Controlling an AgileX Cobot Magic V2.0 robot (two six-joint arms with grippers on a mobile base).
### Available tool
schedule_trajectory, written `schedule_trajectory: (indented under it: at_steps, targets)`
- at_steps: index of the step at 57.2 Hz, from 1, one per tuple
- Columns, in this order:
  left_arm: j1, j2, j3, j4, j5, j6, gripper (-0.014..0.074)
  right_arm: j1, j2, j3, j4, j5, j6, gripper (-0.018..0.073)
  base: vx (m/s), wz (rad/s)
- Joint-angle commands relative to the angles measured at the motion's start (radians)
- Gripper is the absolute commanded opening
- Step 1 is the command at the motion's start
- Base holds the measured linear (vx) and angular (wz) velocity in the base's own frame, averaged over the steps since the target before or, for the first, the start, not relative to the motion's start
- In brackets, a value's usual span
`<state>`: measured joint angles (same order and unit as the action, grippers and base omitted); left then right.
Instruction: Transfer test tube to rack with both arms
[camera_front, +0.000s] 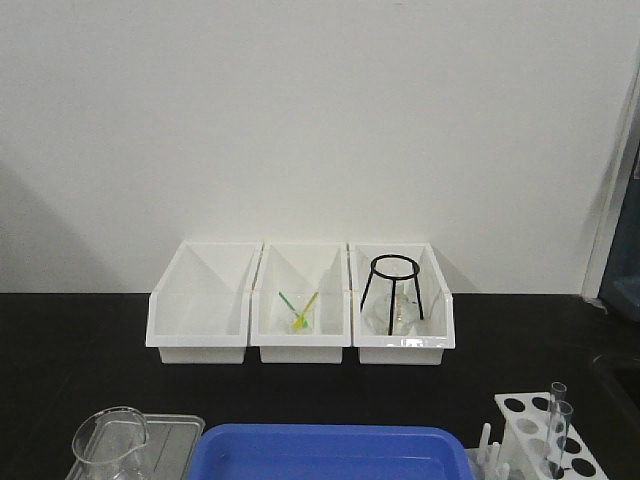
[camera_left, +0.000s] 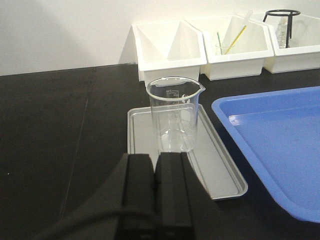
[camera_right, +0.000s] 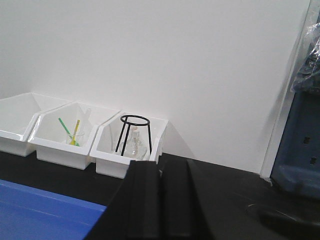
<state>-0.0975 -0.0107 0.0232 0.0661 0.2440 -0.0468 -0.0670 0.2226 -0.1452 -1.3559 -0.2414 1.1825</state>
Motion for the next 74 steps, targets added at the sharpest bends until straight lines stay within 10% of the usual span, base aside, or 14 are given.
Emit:
schedule_trajectory:
  at_steps: [1,21,39,47,74]
  targets:
    - [-0.001,-0.015,-0.022,-0.011,-0.083,0.001,-0.0007,0.0,0.011,-0.03,0.006,-0.012,0.001,-0.0008,0.0,0.0]
    - [-0.001,-0.015,-0.022,-0.011,-0.083,0.001,-0.0007,0.0,0.01,-0.028,0.082,0.001,-0.032,-0.0008,0.0,0.0]
    - [-0.001,-0.015,-0.022,-0.011,-0.083,0.001,-0.0007,0.0,0.01,0.04,1.211,0.128,-1.09,-0.0008,0.0,0.0]
    - [-0.001,-0.015,-0.022,-0.011,-0.083,0.001,-0.0007,0.0,-0.003,0.043,1.492,0.144,-1.409,-0.0008,0.0,0.0]
    - [-0.001,-0.014,-0.022,-0.011,-0.084,0.001,-0.0007,0.002,-0.243,0.194,1.342,0.254,-1.278,-0.0008,0.0,0.0]
